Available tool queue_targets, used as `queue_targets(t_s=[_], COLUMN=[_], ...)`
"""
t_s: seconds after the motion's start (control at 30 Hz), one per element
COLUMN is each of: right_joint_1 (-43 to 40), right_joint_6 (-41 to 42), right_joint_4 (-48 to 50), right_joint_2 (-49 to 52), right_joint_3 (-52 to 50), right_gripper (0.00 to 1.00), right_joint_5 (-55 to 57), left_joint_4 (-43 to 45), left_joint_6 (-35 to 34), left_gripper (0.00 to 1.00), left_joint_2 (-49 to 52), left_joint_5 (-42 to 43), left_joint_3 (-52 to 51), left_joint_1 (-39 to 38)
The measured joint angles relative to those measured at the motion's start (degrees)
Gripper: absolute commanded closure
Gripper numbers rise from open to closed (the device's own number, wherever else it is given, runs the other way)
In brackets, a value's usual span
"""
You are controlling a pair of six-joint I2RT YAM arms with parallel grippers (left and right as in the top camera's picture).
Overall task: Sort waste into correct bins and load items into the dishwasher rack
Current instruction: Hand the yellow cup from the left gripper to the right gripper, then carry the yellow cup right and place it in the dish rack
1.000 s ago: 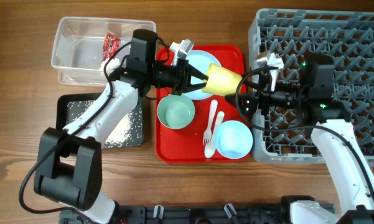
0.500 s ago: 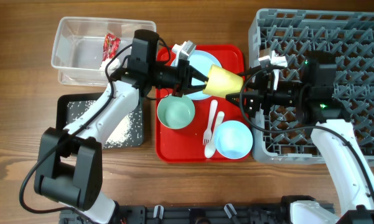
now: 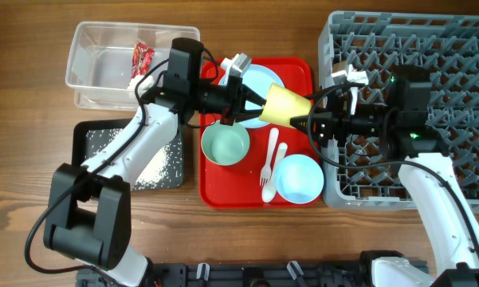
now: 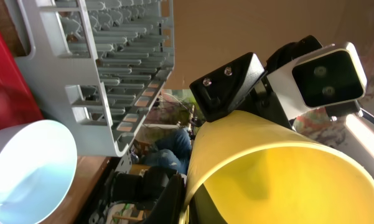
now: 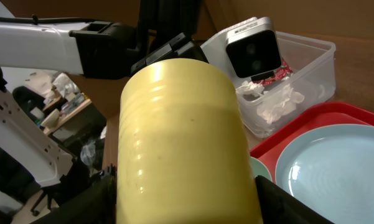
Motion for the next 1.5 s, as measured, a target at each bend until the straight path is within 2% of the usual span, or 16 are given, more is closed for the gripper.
queue_targets(t_s=[0.1,0.3,0.37,0.4,0.5,0.53,0.6,0.7,0.8,0.87,0.97,1.17,1.33,1.5], right_joint_1=[0.0,0.0,0.0,0.0,0.1,0.1,0.1,0.1,0.1,0.1,-0.2,-4.4,-9.4,-15.5], right_joint_6=[0.0,0.4,0.4,0.4,1.1,1.7,2.7,3.3,3.9,4.1,4.3,4.5,5.7,7.4], right_joint_4=[0.0,0.0,0.0,0.0,-0.2,-0.4,-1.4,-3.3,-5.9,-8.2,-12.9,-29.7,-39.6,-44.3], right_joint_2=[0.0,0.0,0.0,0.0,0.0,0.0,0.0,0.0,0.0,0.0,0.0,-1.1,-2.2,-2.8], right_joint_3=[0.0,0.0,0.0,0.0,0.0,0.0,0.0,0.0,0.0,0.0,0.6,11.5,23.5,29.2], right_gripper=[0.33,0.43,0.44,0.45,0.49,0.52,0.56,0.59,0.63,0.71,0.77,0.96,0.96,0.96], right_joint_5=[0.0,-0.1,-0.1,-0.2,0.5,1.6,4.0,6.4,10.2,14.1,20.7,35.8,48.5,60.3], left_joint_4=[0.0,0.0,0.0,0.0,0.0,0.2,0.1,-1.2,-5.4,-8.6,-14.1,-25.4,-30.9,-31.6], left_joint_6=[-0.2,-0.6,-0.7,-1.1,-1.2,-1.1,-0.5,1.8,5.3,8.0,12.7,21.3,25.0,26.3], left_gripper=[0.96,0.94,0.85,0.85,0.62,0.58,0.52,0.50,0.47,0.45,0.43,0.42,0.42,0.43], left_joint_2=[0.0,0.0,0.0,0.0,0.0,0.0,0.0,0.0,0.0,0.0,0.0,-2.1,-9.1,-14.5], left_joint_5=[0.2,0.2,0.2,0.2,0.0,-0.4,-1.2,-4.0,-9.0,-12.9,-18.8,-32.9,-44.8,-50.1], left_joint_3=[0.0,0.0,0.0,0.0,0.0,0.0,0.0,0.0,0.0,0.0,0.0,0.0,0.0,0.0], left_joint_1=[0.0,0.0,0.0,0.0,0.0,0.0,0.0,0.0,0.1,0.1,0.8,3.1,3.8,3.8])
